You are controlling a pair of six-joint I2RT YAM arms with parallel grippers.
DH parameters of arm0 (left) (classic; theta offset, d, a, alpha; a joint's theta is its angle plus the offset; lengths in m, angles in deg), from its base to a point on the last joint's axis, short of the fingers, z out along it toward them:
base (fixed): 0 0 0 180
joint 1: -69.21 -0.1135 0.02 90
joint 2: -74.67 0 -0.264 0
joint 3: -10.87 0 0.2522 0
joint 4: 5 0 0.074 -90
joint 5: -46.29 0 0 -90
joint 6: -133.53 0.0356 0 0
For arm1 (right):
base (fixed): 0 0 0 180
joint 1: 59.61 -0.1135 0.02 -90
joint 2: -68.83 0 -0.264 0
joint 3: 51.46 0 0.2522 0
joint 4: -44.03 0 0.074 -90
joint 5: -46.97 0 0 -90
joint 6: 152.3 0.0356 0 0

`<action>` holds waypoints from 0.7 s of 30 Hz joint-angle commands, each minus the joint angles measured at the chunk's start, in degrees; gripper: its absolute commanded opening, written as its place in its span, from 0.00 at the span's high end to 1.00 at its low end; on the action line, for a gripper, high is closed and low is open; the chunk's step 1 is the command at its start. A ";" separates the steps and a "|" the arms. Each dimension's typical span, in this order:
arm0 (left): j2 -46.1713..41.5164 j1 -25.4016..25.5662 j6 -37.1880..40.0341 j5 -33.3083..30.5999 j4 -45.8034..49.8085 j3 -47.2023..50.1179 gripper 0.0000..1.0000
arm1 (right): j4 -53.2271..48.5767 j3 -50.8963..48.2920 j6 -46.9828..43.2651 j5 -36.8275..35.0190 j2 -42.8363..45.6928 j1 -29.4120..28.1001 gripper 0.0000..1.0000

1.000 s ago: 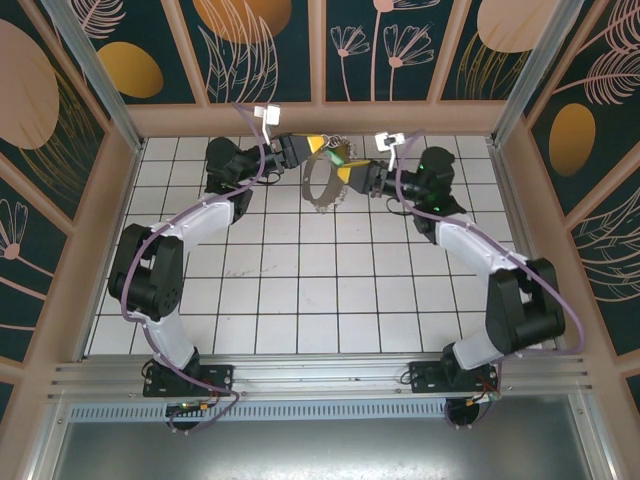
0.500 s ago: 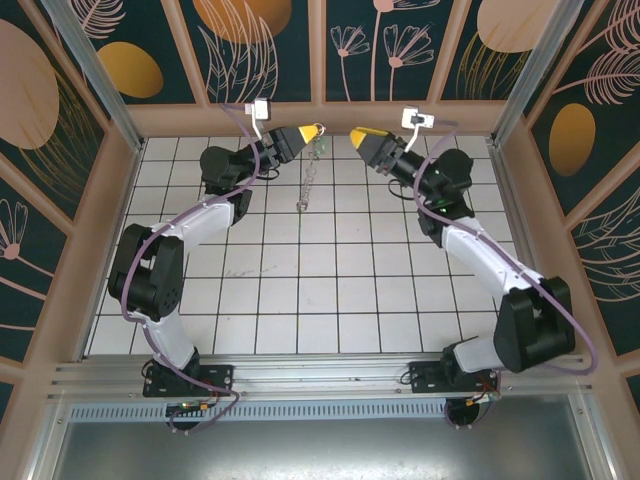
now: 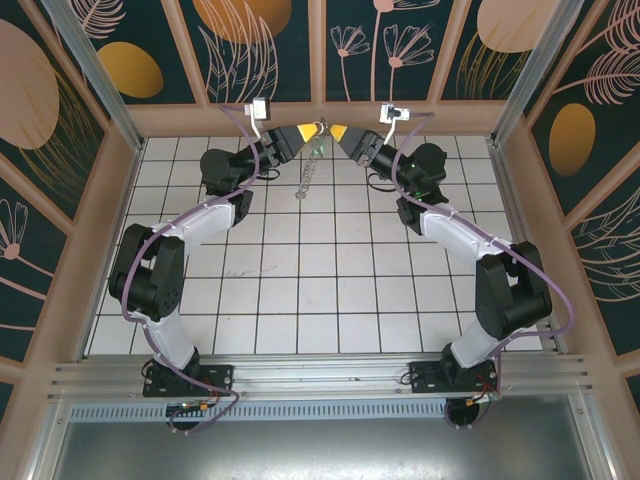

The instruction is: Put the keys on the keyring

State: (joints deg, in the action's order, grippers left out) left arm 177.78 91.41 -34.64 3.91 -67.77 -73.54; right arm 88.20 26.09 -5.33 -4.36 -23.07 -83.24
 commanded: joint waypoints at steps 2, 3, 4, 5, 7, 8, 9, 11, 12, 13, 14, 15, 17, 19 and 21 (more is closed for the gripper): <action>0.34 0.30 -0.67 -0.99 -4.24 -0.27 1.00 | 4.51 2.27 0.32 0.71 0.66 -0.79 0.59; 0.36 0.33 -0.67 -1.01 -4.24 -0.36 1.00 | 4.29 2.13 0.18 0.55 0.95 -0.86 0.60; 0.51 0.39 -0.59 -1.05 -4.19 -0.33 1.00 | 4.18 1.89 -0.06 0.44 1.23 -0.88 0.60; 0.51 0.37 -0.58 -1.04 -4.24 -0.35 1.00 | 4.11 1.64 -0.33 0.29 1.60 -0.88 0.60; 0.55 0.39 -0.50 -1.05 -4.16 -0.28 1.00 | 3.40 1.21 -0.78 -0.16 2.26 -0.99 0.60; 0.67 0.40 -0.51 -1.09 -4.15 -0.28 1.00 | 3.32 1.10 -1.04 -0.18 2.46 -0.97 0.60; 0.69 0.41 -0.40 -1.06 -4.15 -0.19 1.00 | 3.15 0.99 -1.24 -0.27 2.69 -1.06 0.60; 0.78 0.39 -0.40 -0.98 -4.06 -0.19 1.00 | 2.80 1.16 -1.62 -0.33 3.02 -1.31 0.60; 0.78 0.39 -0.34 -0.96 -4.07 -0.12 1.00 | 2.50 1.21 -2.02 -0.55 3.25 -1.48 0.61; 0.78 0.39 -0.30 -1.00 -4.06 -0.10 1.00 | 1.95 1.08 -2.56 -0.90 3.63 -1.67 0.61; 0.72 0.39 -0.23 -1.03 -4.07 -0.02 1.00 | 1.35 1.07 -3.22 -1.24 4.07 -1.88 0.61; 0.70 0.39 -0.18 -0.95 -4.06 0.05 1.00 | 0.34 1.07 -4.25 -1.63 4.51 -2.09 0.61; 0.68 0.39 -0.13 -0.98 -4.06 0.20 1.00 | -1.41 1.25 -5.82 -2.26 5.24 -2.55 0.61; 0.77 0.39 -0.05 -0.95 -4.07 0.30 1.00 | -2.34 1.34 -6.77 -2.64 5.85 -2.93 0.61; 0.85 0.48 -0.05 -1.04 -4.15 0.35 1.00 | -2.82 1.51 -7.22 -2.82 6.15 -3.11 0.61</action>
State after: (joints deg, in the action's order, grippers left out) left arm 178.23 91.51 -34.77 3.73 -67.75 -73.37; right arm 85.82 26.30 -9.92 -5.97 -19.31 -85.80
